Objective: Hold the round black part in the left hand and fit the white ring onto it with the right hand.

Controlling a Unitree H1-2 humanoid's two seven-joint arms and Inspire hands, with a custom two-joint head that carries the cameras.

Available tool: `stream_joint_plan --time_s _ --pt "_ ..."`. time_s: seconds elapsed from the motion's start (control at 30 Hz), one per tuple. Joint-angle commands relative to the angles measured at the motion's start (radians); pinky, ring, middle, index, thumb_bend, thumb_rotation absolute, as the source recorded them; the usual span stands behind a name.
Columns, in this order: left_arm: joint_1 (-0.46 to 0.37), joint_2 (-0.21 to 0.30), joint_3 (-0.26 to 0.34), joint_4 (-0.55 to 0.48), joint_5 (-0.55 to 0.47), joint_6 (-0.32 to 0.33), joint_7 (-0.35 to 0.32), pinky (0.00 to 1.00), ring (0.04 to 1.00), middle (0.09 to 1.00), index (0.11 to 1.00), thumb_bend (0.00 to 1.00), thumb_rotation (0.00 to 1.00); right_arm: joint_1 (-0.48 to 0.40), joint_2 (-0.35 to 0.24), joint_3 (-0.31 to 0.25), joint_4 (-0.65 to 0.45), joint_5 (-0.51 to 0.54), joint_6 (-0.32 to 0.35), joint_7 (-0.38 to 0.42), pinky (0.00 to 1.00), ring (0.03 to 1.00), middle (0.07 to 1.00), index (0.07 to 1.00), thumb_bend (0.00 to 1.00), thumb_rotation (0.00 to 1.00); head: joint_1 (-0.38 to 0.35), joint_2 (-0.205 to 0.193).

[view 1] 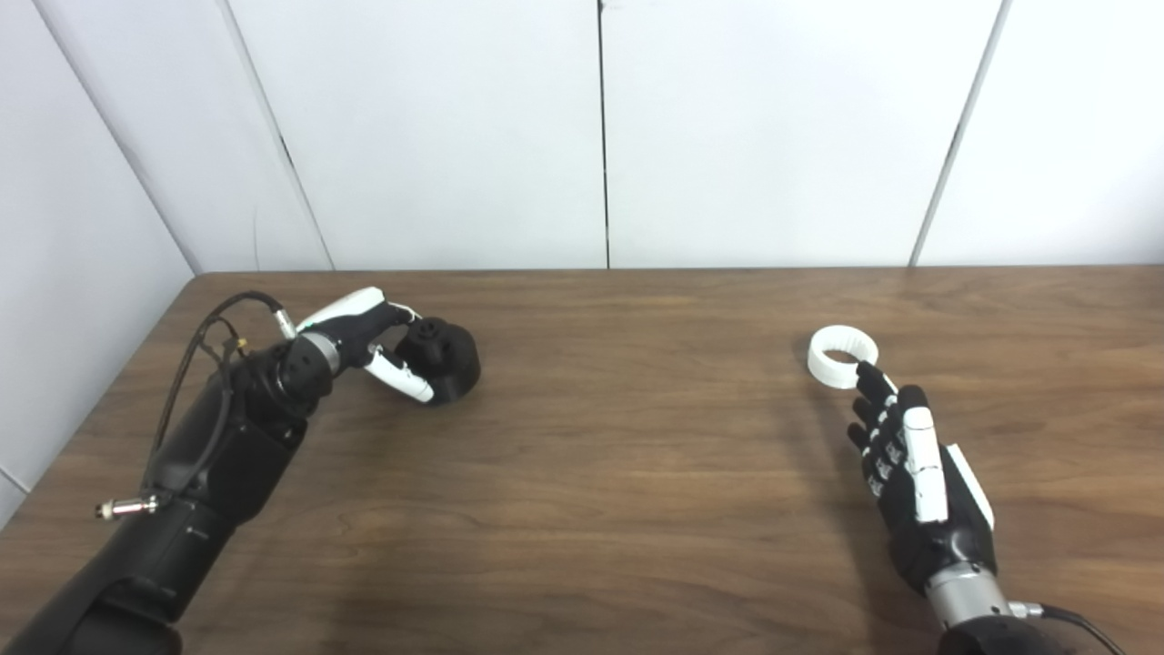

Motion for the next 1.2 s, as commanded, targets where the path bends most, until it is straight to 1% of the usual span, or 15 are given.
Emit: stream_joint_plan --time_s 0.0,0.1,0.13,0.17,0.3,0.4,0.47,0.53,0.6,0.67,0.8,0.93,1.03,1.17 --pt "-0.058 0.021 0.018 -0.015 0.012 -0.014 0.039 0.93 1.0 0.948 0.773 0.95 0.22 -0.023 -0.001 0.0 -0.036 0.013 -0.04 0.013 1.0 1.0 0.984 0.938 0.52 1.0 0.001 0.002" --pt "-0.056 0.017 0.02 -0.018 0.011 0.001 0.04 0.92 0.997 0.944 0.765 0.95 0.22 -0.023 -0.003 0.001 -0.035 0.013 -0.044 0.014 1.0 1.0 0.983 0.941 0.51 1.0 0.002 0.002" --pt "-0.055 0.016 0.02 -0.022 0.013 0.011 0.039 0.93 0.999 0.977 0.767 0.96 0.22 -0.024 -0.003 0.001 -0.036 0.011 -0.044 0.013 1.0 1.0 0.982 0.941 0.51 1.0 0.002 0.002" --pt "-0.053 0.014 0.02 -0.024 0.015 0.014 0.041 0.95 1.0 0.989 0.767 0.96 0.22 -0.024 -0.004 0.002 -0.036 0.009 -0.042 0.012 1.0 1.0 0.982 0.941 0.51 1.0 0.001 0.002" --pt "-0.045 0.019 0.011 -0.025 0.024 -0.022 0.06 0.97 1.0 0.955 0.751 0.95 0.21 -0.025 -0.006 0.002 -0.038 0.011 -0.036 0.012 1.0 1.0 0.986 0.942 0.52 1.0 0.0 0.003" --pt "-0.043 0.022 0.001 -0.025 0.03 -0.027 0.065 1.0 1.0 0.949 0.751 0.95 0.21 -0.026 -0.006 0.001 -0.037 0.012 -0.041 0.012 1.0 1.0 0.981 0.941 0.51 1.0 0.0 0.003" --pt "-0.041 0.024 -0.005 -0.02 0.036 -0.041 0.076 0.99 1.0 0.939 0.748 0.95 0.22 -0.026 -0.007 0.001 -0.036 0.015 -0.042 0.014 1.0 1.0 0.983 0.942 0.51 1.0 0.0 0.003" --pt "-0.037 0.028 -0.01 -0.016 0.041 -0.07 0.087 1.0 1.0 0.93 0.746 0.95 0.23 -0.026 -0.007 0.0 -0.039 0.014 -0.036 0.012 1.0 1.0 0.982 0.941 0.5 1.0 0.003 0.004" --pt "-0.033 0.029 -0.009 -0.02 0.042 -0.079 0.087 1.0 1.0 0.926 0.745 0.95 0.24 -0.026 -0.008 0.0 -0.04 0.016 -0.034 0.013 1.0 1.0 0.984 0.945 0.5 1.0 0.003 0.004" --pt "-0.024 0.025 -0.001 -0.036 0.036 -0.069 0.081 0.98 1.0 0.93 0.748 0.95 0.23 -0.027 -0.01 -0.001 -0.04 0.019 -0.033 0.015 1.0 1.0 0.985 0.947 0.5 1.0 0.005 0.004" --pt "-0.003 0.013 0.016 -0.075 0.029 -0.028 0.076 0.99 1.0 0.946 0.748 0.94 0.21 -0.028 -0.012 0.0 -0.04 0.018 -0.032 0.013 1.0 1.0 0.982 0.95 0.51 1.0 0.005 0.006" --pt "0.022 0.012 0.019 -0.123 0.025 -0.022 0.072 1.0 1.0 0.948 0.75 0.94 0.22 -0.029 -0.015 0.001 -0.038 0.019 -0.031 0.014 1.0 1.0 0.986 0.949 0.52 1.0 0.009 0.006" --pt "0.037 0.01 0.012 -0.157 0.035 -0.004 0.066 1.0 1.0 0.952 0.759 0.95 0.23 -0.03 -0.013 0.0 -0.035 0.027 -0.034 0.017 1.0 1.0 0.988 0.953 0.51 1.0 0.011 0.005" --pt "0.056 0.004 0.017 -0.19 0.028 0.011 0.062 1.0 1.0 0.972 0.747 0.95 0.22 -0.033 -0.014 0.002 -0.031 0.03 -0.039 0.02 1.0 1.0 0.991 0.959 0.5 1.0 0.014 0.007"
